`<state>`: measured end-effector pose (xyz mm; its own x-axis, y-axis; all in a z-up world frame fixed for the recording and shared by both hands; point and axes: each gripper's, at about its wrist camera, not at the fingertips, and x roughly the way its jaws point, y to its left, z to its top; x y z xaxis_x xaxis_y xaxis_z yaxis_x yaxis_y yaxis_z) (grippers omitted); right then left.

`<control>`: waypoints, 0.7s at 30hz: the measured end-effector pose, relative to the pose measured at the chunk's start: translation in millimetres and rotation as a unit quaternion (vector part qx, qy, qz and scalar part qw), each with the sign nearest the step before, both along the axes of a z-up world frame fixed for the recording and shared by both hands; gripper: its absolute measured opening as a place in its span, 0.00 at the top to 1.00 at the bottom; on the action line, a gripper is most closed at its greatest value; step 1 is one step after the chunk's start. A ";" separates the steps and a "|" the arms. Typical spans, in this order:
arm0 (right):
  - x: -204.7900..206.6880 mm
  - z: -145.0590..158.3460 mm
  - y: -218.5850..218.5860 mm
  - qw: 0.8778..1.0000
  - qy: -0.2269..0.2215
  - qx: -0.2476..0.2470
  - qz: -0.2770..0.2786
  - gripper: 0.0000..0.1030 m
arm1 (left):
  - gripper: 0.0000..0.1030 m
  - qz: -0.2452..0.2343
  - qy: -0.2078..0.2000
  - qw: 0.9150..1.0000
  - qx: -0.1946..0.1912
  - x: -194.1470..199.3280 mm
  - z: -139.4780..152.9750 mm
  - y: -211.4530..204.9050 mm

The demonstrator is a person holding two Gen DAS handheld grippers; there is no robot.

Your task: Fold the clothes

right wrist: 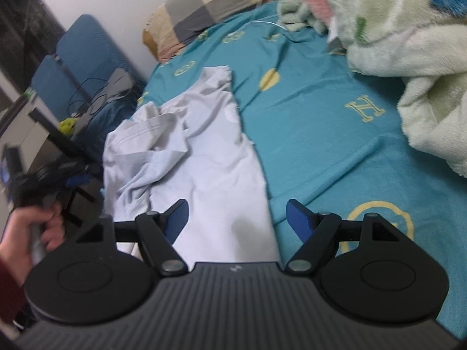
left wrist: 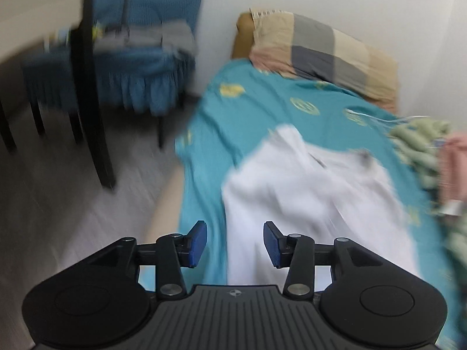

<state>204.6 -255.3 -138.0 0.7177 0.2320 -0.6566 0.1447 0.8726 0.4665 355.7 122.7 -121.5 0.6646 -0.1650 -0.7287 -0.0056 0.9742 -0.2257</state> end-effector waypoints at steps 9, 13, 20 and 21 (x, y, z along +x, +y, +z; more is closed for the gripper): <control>-24.5 15.4 3.9 0.999 -0.010 0.029 0.016 0.26 | 0.48 0.075 0.252 0.959 -0.108 -180.5 -14.9 68.6; -42.3 25.3 4.6 0.999 -0.020 0.028 0.012 0.26 | 0.48 0.111 0.308 0.939 -0.107 -225.0 -22.6 74.2; -54.4 24.7 15.8 0.999 -0.012 0.013 0.031 0.26 | 0.48 0.092 0.321 0.939 -0.079 -232.1 -28.9 43.9; -53.8 24.2 17.8 0.999 -0.011 0.011 0.035 0.26 | 0.47 0.083 0.317 0.941 -0.083 -236.2 -28.3 41.5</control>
<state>150.8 -237.5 -113.8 0.7134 0.2954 -0.6355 0.0742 0.8699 0.4876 119.5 164.2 -149.8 0.1324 -0.2436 -0.9608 -0.3400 0.8994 -0.2748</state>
